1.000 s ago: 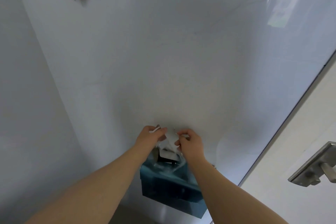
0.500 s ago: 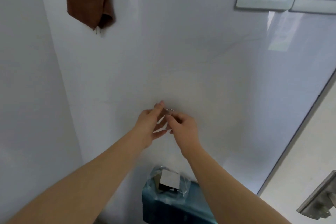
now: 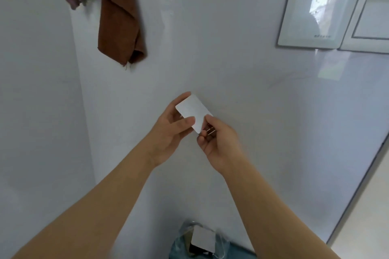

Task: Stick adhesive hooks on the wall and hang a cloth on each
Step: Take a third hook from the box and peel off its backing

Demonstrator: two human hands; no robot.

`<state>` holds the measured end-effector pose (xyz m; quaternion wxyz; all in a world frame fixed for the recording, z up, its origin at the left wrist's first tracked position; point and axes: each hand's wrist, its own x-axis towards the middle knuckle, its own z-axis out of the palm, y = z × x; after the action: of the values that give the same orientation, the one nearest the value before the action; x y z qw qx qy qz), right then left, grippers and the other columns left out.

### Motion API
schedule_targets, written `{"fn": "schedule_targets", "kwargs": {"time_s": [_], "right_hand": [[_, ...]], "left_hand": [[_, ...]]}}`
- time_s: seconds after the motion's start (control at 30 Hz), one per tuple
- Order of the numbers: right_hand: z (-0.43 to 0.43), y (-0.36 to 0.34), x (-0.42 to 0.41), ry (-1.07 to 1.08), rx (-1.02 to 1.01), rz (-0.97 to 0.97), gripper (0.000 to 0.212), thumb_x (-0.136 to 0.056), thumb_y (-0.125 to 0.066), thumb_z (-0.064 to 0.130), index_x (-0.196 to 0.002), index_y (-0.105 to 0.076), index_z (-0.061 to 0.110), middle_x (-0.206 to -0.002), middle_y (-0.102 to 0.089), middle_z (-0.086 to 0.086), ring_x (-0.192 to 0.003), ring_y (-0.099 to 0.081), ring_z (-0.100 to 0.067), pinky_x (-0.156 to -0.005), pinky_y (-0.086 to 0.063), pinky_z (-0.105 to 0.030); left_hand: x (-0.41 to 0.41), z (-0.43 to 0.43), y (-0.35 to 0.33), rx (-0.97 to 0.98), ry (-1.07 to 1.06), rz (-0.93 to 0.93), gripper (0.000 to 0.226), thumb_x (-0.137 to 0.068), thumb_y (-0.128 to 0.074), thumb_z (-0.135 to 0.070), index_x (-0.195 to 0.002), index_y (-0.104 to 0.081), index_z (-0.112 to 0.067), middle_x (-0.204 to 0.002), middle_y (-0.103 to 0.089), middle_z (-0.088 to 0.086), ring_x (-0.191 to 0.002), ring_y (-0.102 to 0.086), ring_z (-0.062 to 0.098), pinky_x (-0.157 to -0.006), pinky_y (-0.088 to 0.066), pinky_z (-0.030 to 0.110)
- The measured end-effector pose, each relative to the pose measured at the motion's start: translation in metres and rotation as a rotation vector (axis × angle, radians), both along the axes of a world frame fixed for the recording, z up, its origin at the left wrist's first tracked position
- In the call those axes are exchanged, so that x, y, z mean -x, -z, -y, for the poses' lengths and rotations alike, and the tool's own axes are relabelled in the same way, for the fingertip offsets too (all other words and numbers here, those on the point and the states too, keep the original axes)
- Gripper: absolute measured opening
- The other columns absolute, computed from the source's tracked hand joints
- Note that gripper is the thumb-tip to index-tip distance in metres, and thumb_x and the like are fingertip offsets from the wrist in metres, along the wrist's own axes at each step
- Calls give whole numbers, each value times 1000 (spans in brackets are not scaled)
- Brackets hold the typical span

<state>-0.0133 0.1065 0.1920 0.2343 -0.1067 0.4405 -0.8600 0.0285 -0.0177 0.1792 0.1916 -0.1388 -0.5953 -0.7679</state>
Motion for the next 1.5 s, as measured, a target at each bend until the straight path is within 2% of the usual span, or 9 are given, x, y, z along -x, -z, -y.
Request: {"fn": "schedule_targets", "kwargs": {"time_s": [0.27, 0.43, 0.53, 0.7, 0.83, 0.97, 1.1, 1.23, 1.5], "right_hand": [[1, -12, 11, -108, -162, -106, 21, -91, -56, 14, -73, -64, 8, -56, -58, 0, -40, -46, -6, -40, -44, -16], [4, -26, 20, 209, -320, -374, 22, -92, -52, 10, -71, -59, 14, -67, -60, 0, -43, -46, -6, -40, -40, -14], [6, -36, 18, 303, -289, -532, 25, -91, -50, 9, -72, -60, 21, -69, -61, 6, -50, -49, -5, -42, -39, -12], [11, -41, 13, 288, -342, -706, 26, -92, -48, 10, -77, -62, 26, -62, -58, 13, -57, -54, -7, -59, -47, -22], [12, -40, 14, 316, -432, -763, 27, -93, -45, 11, -111, -65, 17, -101, -67, 5, -93, -62, -10, -87, -51, -27], [18, -38, 9, 349, -467, -792, 29, -93, -48, 14, -117, -64, 15, -111, -67, 3, -103, -62, -12, -93, -50, -28], [24, -32, 4, 420, -497, -835, 28, -92, -49, 15, -116, -64, 18, -108, -68, 5, -101, -62, -10, -91, -50, -26], [31, -29, 3, 483, -543, -861, 20, -92, -51, 18, -104, -67, 20, -89, -65, 12, -92, -63, -11, -82, -52, -27], [36, -24, 2, 510, -726, -972, 14, -92, -49, 23, -90, -62, 24, -92, -66, 2, -86, -63, -16, -76, -53, -38]], "left_hand": [[14, 7, -14, 43, 88, -62, 86, -46, -91, -38, -121, -48, -33, -112, -66, -3, -103, -63, 16, -85, -54, 30], [18, 15, -21, 4, -103, -61, 80, -51, -85, -50, -120, -50, -28, -101, -67, -5, -96, -64, 14, -91, -51, 35], [13, 12, -22, -44, -50, 9, 71, -64, -65, -66, -117, -54, -19, -101, -67, 0, -90, -66, 15, -90, -52, 40], [8, -7, -24, -7, -41, 111, 70, -72, -38, -62, -127, -55, -22, -117, -61, -2, -104, -58, 17, -99, -45, 41], [0, -12, -28, 16, -26, 73, 47, -81, -37, -57, -104, -71, -34, -113, -63, 3, -107, -54, 21, -102, -42, 46], [-4, -7, -28, -48, 14, 21, 40, -83, -35, -47, -93, -74, -39, -103, -71, -4, -96, -63, 18, -97, -44, 45], [-6, -1, -25, -86, 43, 21, 37, -86, -39, -45, -93, -74, -37, -106, -70, -6, -94, -65, 15, -94, -45, 44], [-13, 9, -23, -54, 60, 28, 36, -85, -47, -39, -119, -57, -32, -124, -61, 4, -106, -59, 24, -100, -42, 49], [-16, 9, -24, -37, -20, 7, 32, -79, -53, -32, -109, -55, -20, -102, -65, 9, -91, -61, 24, -89, -50, 46]]}}
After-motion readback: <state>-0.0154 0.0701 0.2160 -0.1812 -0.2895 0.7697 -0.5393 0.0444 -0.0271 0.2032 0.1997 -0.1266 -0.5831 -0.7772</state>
